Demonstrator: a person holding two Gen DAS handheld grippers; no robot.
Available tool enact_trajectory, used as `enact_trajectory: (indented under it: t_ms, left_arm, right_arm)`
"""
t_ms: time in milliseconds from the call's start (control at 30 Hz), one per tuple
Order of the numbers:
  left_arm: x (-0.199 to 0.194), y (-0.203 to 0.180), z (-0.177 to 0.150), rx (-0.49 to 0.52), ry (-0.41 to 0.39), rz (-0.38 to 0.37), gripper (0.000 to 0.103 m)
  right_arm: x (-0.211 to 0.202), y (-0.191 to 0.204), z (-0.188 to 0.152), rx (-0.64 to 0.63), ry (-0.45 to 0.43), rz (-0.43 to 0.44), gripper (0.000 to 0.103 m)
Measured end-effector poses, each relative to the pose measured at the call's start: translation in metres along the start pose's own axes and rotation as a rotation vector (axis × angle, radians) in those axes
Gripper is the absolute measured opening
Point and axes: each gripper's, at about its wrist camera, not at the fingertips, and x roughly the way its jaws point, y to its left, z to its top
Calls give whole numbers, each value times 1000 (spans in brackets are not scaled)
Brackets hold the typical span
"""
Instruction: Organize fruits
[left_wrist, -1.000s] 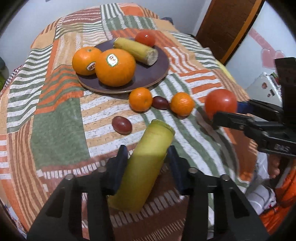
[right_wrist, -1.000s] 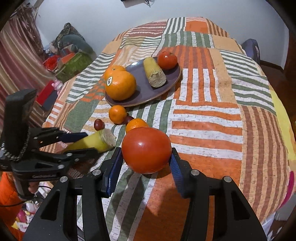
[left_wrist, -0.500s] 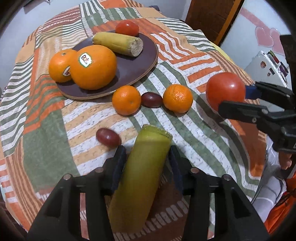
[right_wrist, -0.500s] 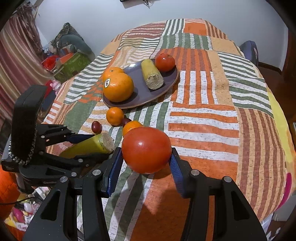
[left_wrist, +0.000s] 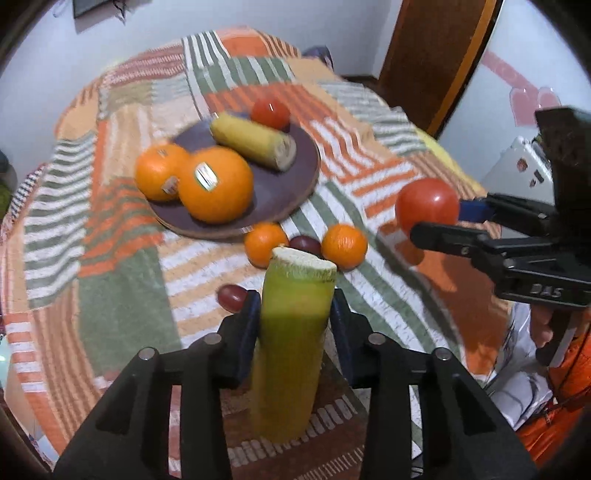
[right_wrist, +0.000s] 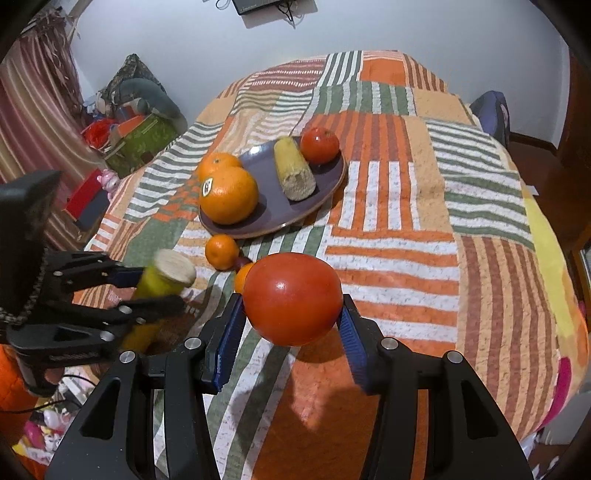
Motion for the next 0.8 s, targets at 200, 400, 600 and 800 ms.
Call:
enact_trajectory:
  t_ms: [200, 400, 600, 800]
  left_arm:
    - [-29, 7, 12, -38, -90, 19, 33]
    - [-37, 12, 31, -60, -155, 17, 33]
    - [-41, 11, 55, -54, -202, 4, 33]
    - [-31, 9, 76, -32, -208, -5, 33]
  right_arm:
    - [-7, 4, 14, -26, -45, -14, 47]
    - [-10, 2, 33, -38, -90, -25, 47]
    - [-10, -1, 48, -48, -122, -40, 47]
    - [-4, -5, 63, -56, -138, -51, 47]
